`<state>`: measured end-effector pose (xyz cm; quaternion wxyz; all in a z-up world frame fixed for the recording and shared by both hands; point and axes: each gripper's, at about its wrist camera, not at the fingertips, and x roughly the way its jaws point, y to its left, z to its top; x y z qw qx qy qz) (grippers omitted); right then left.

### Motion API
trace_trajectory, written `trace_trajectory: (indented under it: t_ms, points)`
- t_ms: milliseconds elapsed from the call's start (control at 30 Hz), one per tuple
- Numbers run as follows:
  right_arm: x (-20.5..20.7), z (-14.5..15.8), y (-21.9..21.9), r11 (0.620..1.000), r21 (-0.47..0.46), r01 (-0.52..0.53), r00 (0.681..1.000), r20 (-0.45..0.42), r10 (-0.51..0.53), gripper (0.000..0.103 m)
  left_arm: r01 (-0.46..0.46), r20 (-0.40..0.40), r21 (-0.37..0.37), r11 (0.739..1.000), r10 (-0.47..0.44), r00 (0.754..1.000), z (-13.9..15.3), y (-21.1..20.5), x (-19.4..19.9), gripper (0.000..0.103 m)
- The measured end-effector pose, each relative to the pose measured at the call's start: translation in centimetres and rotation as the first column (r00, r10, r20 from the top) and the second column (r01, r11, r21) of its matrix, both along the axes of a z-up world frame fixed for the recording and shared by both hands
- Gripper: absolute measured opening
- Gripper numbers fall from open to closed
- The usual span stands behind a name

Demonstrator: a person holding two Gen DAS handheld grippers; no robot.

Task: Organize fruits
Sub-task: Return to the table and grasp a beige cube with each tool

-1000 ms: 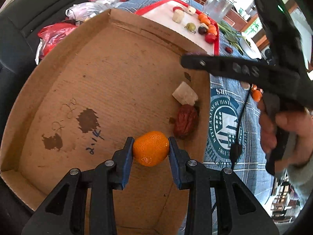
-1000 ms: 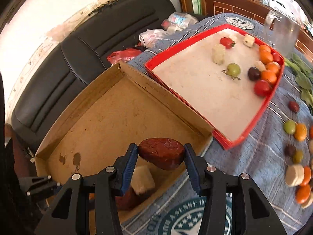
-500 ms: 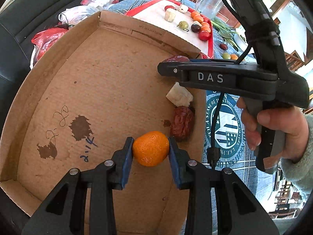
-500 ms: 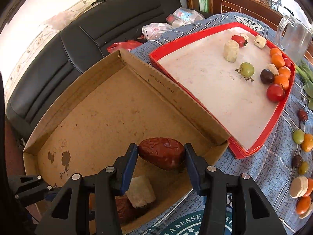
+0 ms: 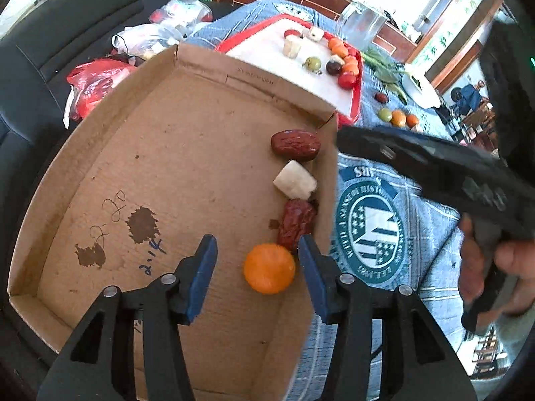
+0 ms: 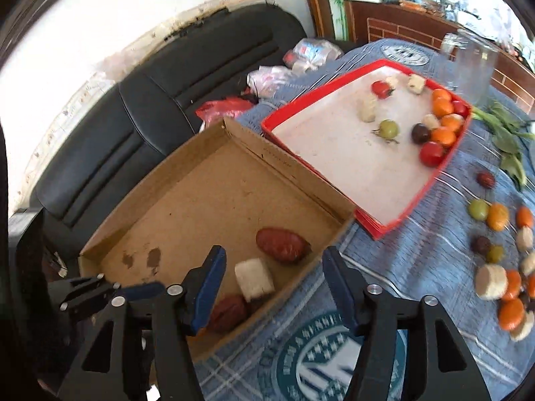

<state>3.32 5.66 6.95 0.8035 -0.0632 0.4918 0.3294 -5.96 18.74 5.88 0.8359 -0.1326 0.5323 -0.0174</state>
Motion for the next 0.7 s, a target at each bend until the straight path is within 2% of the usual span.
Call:
trace_trajectory:
  t_ms: [167,333,700]
  points:
    - [-2.4,1.5,-4.7,0.999,0.024,0.037,0.999,0.029,-0.038,0.068,-0.005,0.025,-0.002,1.0,0.005,1.0,1.2,-2.2,0.1,0.054]
    - [-3.7,1.4,-10.8,0.992,0.037,0.119,0.993,0.006,-0.119,0.068,0.041,0.045,0.008,0.999,-0.041,0.998,2.1,-5.6,0.4,0.054]
    - [-3.1,0.9,-22.2,0.962,0.026,0.273,0.962,-0.004,-0.273,0.068,0.144,0.029,0.013,0.99,-0.144,0.989,2.8,-14.6,2.6,0.054]
